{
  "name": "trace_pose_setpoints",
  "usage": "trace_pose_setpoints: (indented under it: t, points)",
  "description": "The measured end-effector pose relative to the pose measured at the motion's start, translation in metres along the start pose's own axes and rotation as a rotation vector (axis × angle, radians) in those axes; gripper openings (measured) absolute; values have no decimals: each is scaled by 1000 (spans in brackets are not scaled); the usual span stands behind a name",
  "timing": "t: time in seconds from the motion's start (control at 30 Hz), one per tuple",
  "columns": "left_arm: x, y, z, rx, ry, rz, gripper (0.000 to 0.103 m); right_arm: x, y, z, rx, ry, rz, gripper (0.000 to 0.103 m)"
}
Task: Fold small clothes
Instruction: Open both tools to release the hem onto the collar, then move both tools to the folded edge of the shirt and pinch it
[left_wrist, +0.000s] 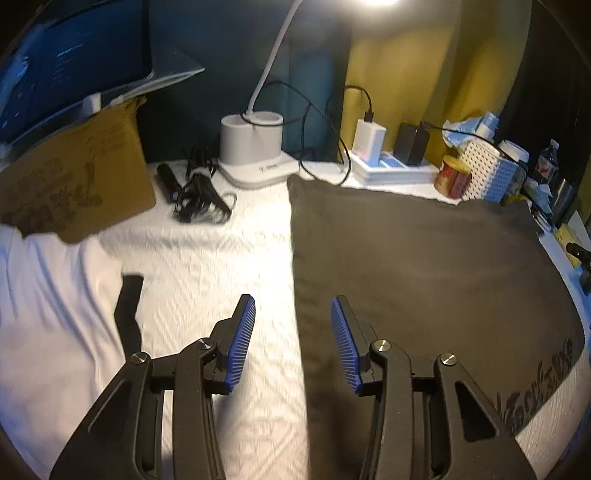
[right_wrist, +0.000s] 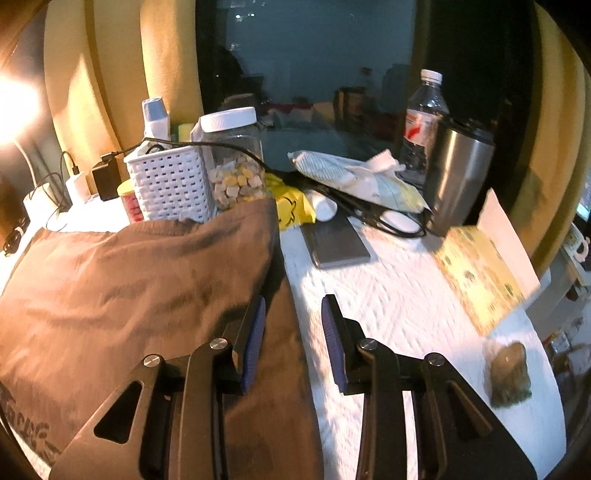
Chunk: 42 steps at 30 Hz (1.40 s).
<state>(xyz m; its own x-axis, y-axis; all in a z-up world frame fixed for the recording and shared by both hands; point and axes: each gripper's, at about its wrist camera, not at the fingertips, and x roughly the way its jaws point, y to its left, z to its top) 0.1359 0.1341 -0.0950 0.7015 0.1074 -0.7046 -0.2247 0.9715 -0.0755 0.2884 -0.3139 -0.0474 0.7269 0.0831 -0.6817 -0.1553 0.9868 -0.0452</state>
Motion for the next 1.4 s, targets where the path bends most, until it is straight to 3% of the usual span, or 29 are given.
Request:
trace_pose_setpoints:
  t: [0.4, 0.47, 0.53, 0.57, 0.67, 1.0, 1.17, 1.3, 1.33, 1.37, 1.4]
  points:
    - [-19, -2, -47, -19, 60, -43, 43, -28, -4, -41, 36, 36, 17, 34]
    - [-21, -3, -53, -19, 68, -45, 43, -34, -5, -47, 36, 37, 18, 38]
    - [-22, -4, -59, -20, 76, -46, 55, -40, -7, -53, 35, 42, 24, 39]
    - [-23, -4, -61, -23, 75, -47, 67, -42, -8, -57, 34, 50, 30, 39]
    - [-32, -3, -66, -46, 42, -31, 67, -46, -11, -70, 44, 82, 58, 39]
    - [-34, -12, -78, 17, 81, -32, 67, -61, -28, -117, 124, 149, 89, 39]
    - [-35, -14, -77, -1, 100, -19, 67, -72, -26, -127, 157, 138, 120, 39]
    - [-41, -12, -82, -49, 93, -52, 67, -76, -15, -131, 157, 118, 174, 39]
    - [-41, -13, -83, -48, 88, -51, 67, -77, -12, -131, 146, 113, 163, 38]
    - [-41, -14, -85, -42, 81, -48, 67, -78, -8, -130, 133, 114, 154, 22]
    - [-41, -16, -86, -29, 77, -45, 65, -78, -5, -131, 125, 116, 163, 15]
